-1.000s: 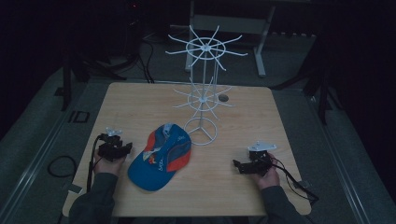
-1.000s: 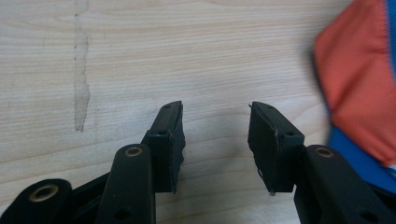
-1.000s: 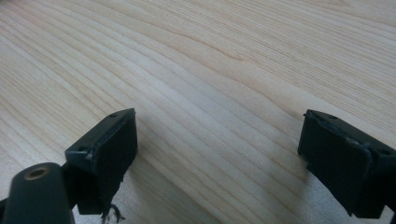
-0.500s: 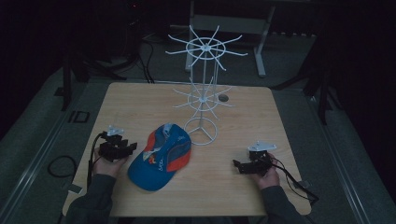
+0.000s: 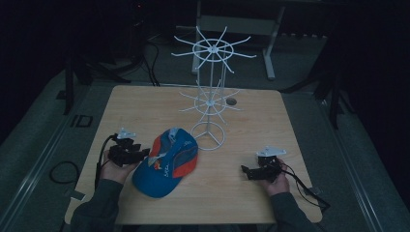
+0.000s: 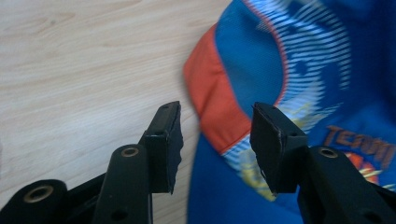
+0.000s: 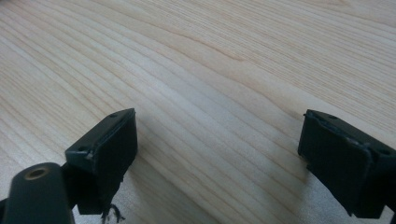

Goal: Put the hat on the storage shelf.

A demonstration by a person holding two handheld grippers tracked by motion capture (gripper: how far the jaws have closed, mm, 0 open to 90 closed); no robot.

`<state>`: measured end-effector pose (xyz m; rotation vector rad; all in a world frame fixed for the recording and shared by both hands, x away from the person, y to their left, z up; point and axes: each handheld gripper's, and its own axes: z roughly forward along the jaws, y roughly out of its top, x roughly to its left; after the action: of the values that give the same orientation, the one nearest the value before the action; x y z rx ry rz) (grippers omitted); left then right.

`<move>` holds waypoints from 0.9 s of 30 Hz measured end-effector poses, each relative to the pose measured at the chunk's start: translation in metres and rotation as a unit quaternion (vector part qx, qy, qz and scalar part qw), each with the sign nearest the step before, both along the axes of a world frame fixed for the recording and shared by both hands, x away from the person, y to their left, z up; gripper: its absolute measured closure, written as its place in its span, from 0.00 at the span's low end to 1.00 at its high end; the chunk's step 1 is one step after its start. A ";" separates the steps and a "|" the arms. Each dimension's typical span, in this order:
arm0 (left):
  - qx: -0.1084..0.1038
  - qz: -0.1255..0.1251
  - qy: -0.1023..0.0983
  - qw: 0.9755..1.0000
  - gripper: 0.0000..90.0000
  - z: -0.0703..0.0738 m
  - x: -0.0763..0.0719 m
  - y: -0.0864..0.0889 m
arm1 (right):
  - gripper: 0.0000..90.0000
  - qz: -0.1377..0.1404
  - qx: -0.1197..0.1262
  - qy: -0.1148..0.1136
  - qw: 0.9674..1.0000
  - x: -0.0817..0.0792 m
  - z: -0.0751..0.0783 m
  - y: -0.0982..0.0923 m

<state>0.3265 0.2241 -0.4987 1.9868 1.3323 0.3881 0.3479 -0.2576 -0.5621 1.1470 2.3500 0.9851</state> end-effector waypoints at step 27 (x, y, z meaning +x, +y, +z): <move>-0.004 -0.059 -0.029 0.998 0.51 0.030 0.008 -0.055 | 0.13 0.000 0.000 0.000 1.000 0.000 0.000 0.000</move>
<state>0.3348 0.1691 -0.4687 2.0215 1.1722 0.3804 0.3480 -0.2575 -0.5621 1.1476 2.3494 0.9852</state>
